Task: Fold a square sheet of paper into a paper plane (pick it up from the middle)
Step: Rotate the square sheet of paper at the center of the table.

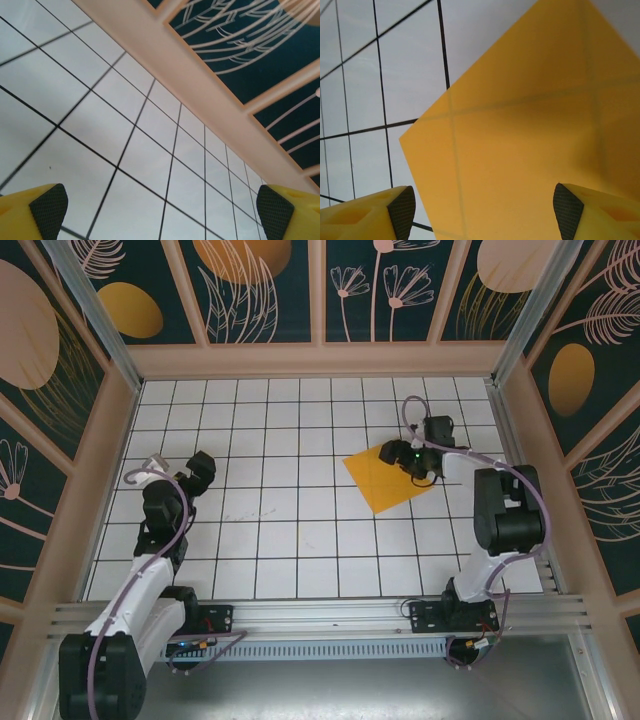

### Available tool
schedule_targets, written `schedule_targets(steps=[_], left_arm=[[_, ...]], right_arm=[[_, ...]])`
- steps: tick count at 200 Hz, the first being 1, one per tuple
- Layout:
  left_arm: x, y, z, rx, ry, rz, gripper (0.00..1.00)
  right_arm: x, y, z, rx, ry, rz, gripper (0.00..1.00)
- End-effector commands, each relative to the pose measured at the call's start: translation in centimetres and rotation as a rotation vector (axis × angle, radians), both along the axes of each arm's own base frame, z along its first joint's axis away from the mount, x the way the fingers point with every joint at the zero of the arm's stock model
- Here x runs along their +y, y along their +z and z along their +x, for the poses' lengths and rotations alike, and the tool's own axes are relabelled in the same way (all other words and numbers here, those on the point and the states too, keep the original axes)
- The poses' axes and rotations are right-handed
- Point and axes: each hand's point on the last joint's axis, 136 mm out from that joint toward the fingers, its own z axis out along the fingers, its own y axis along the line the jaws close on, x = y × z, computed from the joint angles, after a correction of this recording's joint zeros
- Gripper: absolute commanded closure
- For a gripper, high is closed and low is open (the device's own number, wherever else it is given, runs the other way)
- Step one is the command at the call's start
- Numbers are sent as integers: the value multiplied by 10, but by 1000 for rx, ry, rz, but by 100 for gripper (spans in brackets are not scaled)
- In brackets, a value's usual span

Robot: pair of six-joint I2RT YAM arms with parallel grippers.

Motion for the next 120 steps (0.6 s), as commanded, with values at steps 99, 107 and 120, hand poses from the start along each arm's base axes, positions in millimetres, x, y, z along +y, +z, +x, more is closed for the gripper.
schedule_targets(steps=[99,107,120], left_arm=[[-20,0,-21,-25,-105,-108,1],[-20,-6,-22,-4,-100,-115,1],[-23,-9,-22,12,-125,-96,1]], right_arm=[[63,-33,-64,144,-416,123,28],[65,-21,-60,104,-404,116,27],[65,2,-53,20,-340,82,26]])
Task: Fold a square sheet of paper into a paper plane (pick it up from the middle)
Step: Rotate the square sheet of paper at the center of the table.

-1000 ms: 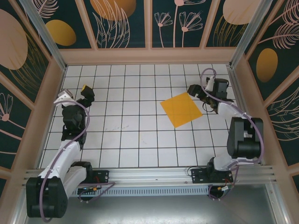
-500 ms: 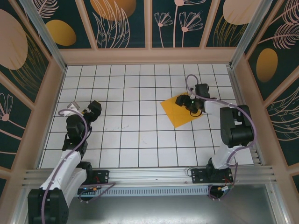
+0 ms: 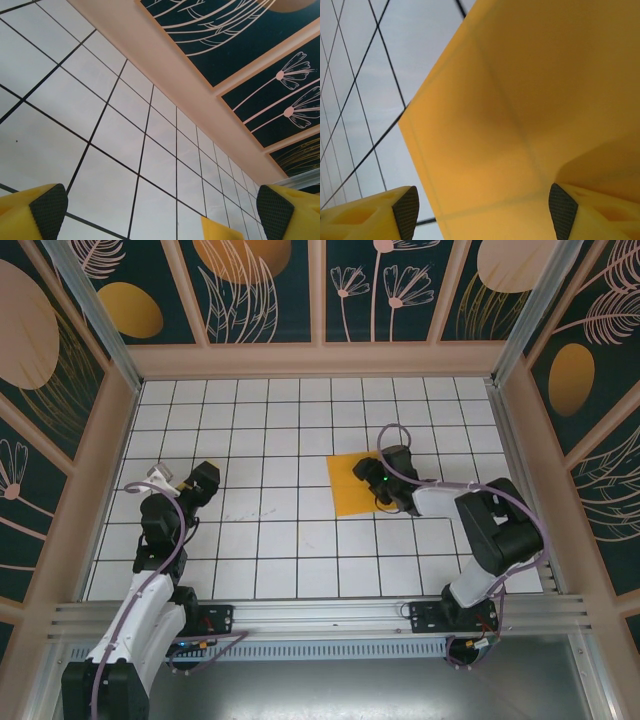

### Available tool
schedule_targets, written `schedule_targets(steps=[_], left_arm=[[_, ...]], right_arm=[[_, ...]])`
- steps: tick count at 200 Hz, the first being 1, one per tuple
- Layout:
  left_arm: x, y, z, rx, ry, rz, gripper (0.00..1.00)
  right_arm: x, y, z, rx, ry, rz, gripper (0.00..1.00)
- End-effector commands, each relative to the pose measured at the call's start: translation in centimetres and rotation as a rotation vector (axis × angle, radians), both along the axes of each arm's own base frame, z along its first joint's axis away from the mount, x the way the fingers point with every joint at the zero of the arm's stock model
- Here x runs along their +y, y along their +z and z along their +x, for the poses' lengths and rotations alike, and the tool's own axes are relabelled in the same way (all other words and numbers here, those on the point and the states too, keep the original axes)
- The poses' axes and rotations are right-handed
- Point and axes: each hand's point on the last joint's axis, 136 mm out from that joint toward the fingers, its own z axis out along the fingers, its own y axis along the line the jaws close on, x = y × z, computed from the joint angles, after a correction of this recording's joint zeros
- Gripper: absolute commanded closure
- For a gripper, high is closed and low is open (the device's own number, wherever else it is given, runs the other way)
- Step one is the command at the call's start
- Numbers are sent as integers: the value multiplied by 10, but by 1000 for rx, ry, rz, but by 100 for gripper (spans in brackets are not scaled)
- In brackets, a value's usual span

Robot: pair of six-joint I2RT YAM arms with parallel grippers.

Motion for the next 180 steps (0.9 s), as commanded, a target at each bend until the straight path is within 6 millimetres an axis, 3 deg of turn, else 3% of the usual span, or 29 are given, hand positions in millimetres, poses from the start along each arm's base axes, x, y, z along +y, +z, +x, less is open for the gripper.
schedule_targets(steps=[1,15,34,60,86,112,146,180], left_arm=[[-4,-10,-3,43,-28,-8,1],[-13,-11,-3,57,-86,4,1],[-28,-9,-5,49,-166,-28,1],[-43,-17,-9,66,-255,-82,1],[-57,-30,-14,125,-341,-100,1],[-64,-38,-22,158,-386,-129,1],[-65,-42,-31,166,-389,-132,1],[-65,-39,-37,145,-389,-145,1]], right_arm=[[-8,19,-2,-15,-8,-69,26],[-17,36,6,-77,61,-199,24],[-33,39,17,-114,151,-325,24],[-23,23,20,-103,329,-202,28],[-18,2,19,-60,388,-161,32],[-23,-23,13,27,366,-172,36],[-40,-49,-13,128,206,-151,36],[-29,-43,-27,83,190,-139,36]])
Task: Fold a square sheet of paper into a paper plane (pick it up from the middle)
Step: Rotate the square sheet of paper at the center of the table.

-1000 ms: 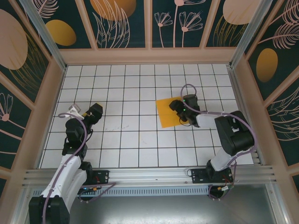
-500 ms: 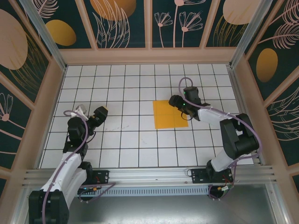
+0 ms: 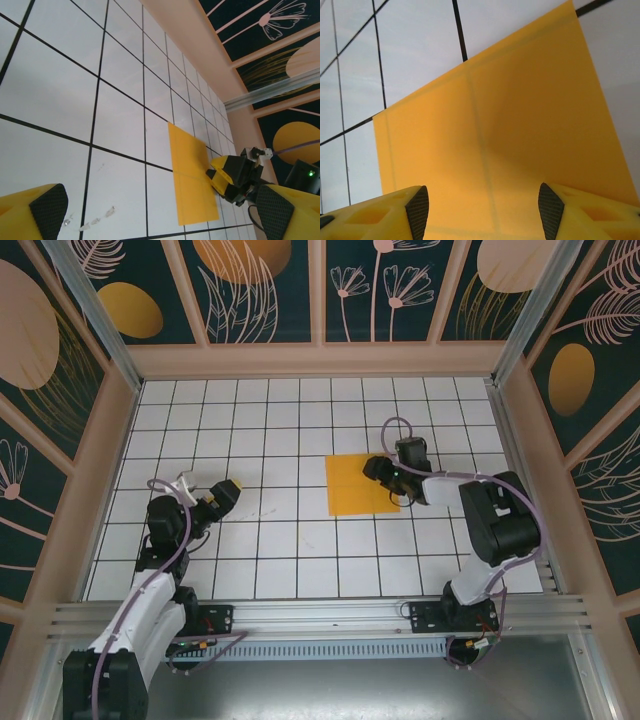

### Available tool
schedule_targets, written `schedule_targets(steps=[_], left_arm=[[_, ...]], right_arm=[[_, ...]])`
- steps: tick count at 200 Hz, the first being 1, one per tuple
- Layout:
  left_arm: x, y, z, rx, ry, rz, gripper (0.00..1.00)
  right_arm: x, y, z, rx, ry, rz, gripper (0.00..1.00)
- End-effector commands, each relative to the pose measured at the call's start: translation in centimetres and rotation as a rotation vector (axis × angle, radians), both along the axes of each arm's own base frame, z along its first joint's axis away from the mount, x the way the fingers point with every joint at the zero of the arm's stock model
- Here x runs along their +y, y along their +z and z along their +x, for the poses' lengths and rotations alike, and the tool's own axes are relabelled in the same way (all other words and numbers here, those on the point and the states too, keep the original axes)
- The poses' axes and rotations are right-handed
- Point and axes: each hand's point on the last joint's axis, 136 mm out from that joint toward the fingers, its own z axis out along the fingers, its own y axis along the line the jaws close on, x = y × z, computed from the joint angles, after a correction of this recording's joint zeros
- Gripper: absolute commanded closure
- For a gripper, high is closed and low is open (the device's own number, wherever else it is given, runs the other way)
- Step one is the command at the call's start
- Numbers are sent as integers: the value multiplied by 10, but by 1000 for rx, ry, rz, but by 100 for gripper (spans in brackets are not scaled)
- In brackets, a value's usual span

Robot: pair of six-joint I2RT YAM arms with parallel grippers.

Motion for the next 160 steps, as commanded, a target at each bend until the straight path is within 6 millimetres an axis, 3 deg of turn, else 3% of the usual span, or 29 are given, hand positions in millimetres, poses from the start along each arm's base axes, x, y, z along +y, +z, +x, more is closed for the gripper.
schedule_targets(steps=[1,35,85,107,145,160], left_arm=[[-2,-3,-7,13,-14,-21,1],[-2,-5,-8,16,-18,-4,1],[-1,-7,0,51,-26,38,1],[-4,-9,1,70,-46,37,1],[-9,2,4,49,-87,51,1],[-10,4,5,49,-93,45,1]], right_arm=[[0,-36,-45,167,-26,-32,37],[3,-24,-41,142,19,-98,37],[22,23,-23,61,36,-3,36],[28,45,-16,-37,114,-92,35],[17,30,-13,45,193,-443,24],[19,20,-13,106,214,-509,24]])
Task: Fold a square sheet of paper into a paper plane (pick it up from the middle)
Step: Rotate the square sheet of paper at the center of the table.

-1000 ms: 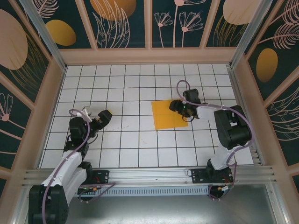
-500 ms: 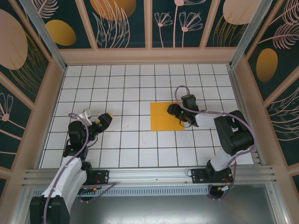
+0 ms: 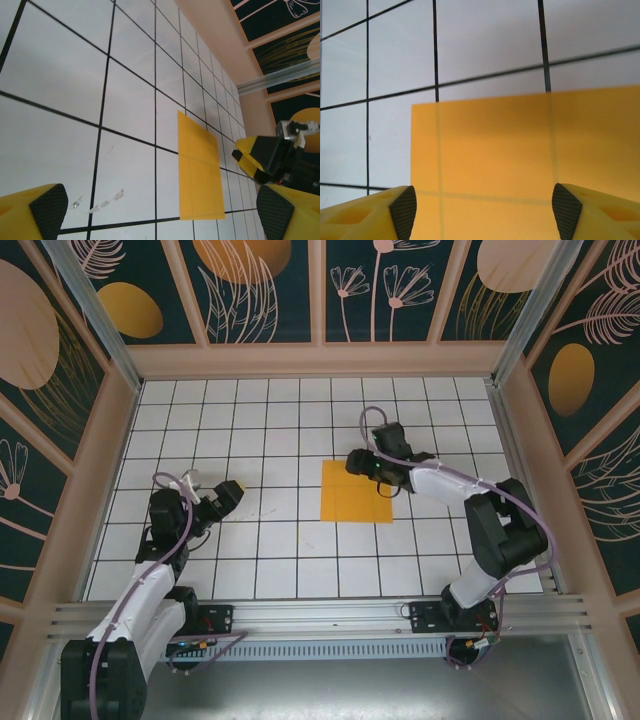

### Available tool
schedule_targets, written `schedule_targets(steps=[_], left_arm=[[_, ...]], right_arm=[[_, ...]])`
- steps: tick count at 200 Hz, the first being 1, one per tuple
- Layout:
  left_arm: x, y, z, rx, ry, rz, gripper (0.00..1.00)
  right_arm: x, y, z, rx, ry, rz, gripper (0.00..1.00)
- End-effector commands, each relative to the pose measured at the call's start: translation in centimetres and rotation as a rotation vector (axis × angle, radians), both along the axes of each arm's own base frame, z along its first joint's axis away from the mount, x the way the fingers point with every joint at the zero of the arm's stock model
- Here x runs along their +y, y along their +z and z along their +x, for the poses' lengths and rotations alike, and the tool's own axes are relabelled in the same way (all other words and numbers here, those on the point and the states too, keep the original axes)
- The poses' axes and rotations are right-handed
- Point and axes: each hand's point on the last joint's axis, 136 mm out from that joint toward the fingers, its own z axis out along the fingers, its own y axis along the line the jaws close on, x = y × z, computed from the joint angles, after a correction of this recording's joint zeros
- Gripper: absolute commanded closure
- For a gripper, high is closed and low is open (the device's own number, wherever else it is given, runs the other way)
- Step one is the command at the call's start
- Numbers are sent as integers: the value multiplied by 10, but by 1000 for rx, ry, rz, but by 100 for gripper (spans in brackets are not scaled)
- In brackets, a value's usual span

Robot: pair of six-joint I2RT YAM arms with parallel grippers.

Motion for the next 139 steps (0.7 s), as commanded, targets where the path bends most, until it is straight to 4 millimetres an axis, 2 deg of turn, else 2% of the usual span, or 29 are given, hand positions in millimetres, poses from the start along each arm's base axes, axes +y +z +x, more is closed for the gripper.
schedule_targets(steps=[1,9,17,42,72,95,119,139], left_arm=[[-6,14,2,-38,-46,4,1],[-9,17,2,-41,-58,-11,1],[-11,18,2,-40,-66,-23,1],[-18,17,0,-34,-90,-15,1],[-29,16,-4,-25,-131,-5,1],[-33,14,-6,-23,-143,21,1],[-33,11,-6,-15,-137,28,1],[-34,8,-6,-10,-135,33,1]], right_arm=[[-20,-30,-14,120,36,-272,25],[-15,-34,-12,123,49,-275,25],[4,-35,-17,120,102,-253,26],[42,-41,-26,127,197,-177,27],[43,-63,-39,180,208,-274,28],[48,-80,-59,204,296,-335,31],[51,-91,-82,202,404,-402,32],[53,-90,-83,195,435,-416,36]])
